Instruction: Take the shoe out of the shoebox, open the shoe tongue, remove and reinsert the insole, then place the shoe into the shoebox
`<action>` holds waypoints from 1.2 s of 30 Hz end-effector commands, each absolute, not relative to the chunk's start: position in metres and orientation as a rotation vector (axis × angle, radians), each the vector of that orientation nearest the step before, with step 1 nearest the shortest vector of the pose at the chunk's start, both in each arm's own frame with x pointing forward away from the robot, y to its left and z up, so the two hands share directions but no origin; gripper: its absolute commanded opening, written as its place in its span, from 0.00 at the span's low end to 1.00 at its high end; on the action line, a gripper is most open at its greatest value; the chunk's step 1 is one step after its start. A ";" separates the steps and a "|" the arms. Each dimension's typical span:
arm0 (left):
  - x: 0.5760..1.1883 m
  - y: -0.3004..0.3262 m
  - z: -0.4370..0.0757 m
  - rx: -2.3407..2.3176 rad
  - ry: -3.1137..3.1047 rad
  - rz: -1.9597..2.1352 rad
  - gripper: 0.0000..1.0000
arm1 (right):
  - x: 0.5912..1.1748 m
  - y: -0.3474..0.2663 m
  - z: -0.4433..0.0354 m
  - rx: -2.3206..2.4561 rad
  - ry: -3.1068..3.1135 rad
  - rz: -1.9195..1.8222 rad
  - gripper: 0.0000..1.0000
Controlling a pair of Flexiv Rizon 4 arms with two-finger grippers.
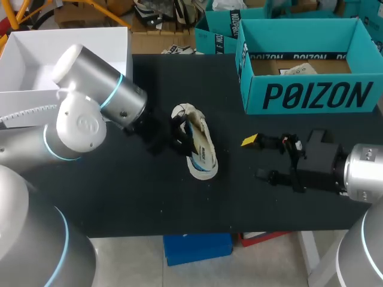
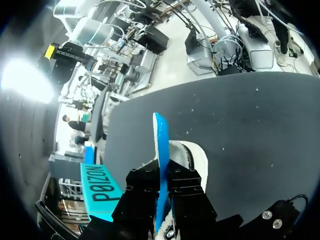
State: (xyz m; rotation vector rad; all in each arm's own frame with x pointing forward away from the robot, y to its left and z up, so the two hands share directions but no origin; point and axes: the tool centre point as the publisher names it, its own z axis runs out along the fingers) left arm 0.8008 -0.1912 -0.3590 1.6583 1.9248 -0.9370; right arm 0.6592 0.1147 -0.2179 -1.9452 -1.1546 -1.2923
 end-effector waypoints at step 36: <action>0.813 -0.184 -0.361 1.507 2.028 -0.879 0.00 | 0.659 0.115 -0.218 -1.947 -1.154 -1.292 1.00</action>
